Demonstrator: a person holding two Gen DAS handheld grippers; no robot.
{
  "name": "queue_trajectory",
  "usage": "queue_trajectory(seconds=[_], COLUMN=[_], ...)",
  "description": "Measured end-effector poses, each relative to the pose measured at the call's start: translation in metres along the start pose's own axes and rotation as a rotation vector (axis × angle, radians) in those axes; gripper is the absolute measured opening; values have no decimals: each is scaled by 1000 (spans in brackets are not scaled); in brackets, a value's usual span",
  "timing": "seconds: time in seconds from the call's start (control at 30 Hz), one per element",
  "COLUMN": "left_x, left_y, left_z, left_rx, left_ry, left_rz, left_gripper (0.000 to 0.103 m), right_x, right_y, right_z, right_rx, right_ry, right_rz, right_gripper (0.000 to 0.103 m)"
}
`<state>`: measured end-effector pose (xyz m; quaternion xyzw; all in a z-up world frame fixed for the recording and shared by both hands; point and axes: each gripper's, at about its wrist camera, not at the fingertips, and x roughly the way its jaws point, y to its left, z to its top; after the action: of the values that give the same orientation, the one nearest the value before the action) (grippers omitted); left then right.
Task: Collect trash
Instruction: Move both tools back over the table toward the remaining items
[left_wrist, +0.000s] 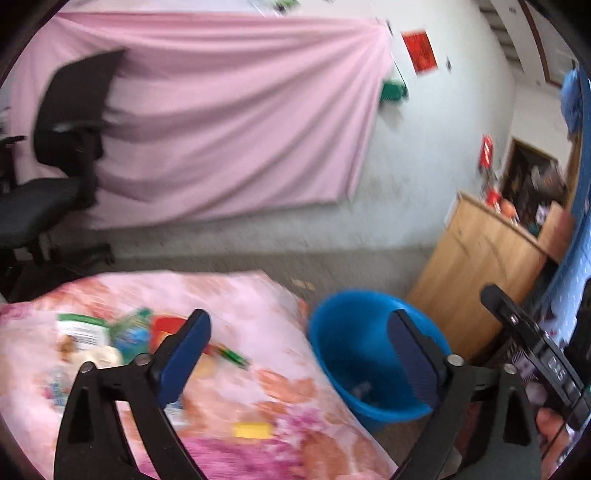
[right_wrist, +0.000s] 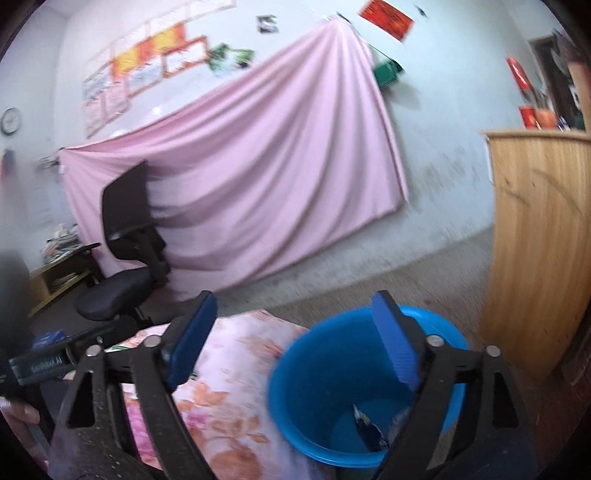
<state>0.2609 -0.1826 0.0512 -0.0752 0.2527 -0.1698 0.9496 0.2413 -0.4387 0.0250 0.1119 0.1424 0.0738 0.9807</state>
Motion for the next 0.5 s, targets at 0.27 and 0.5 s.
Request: queue_trajectory(seconds=[0.27, 0.5], left_x=[-78, -132], left_y=[51, 90], left_z=[-7, -18], left_rx=[-30, -24], left_ry=[-236, -337], left_rz=[169, 310], left_gripper=[101, 101], right_x=[-12, -17], right_y=[62, 109], right_z=[2, -6], right_rx=[-93, -157], right_ry=[-155, -214], right_rz=[117, 170], right_gripper=[103, 103])
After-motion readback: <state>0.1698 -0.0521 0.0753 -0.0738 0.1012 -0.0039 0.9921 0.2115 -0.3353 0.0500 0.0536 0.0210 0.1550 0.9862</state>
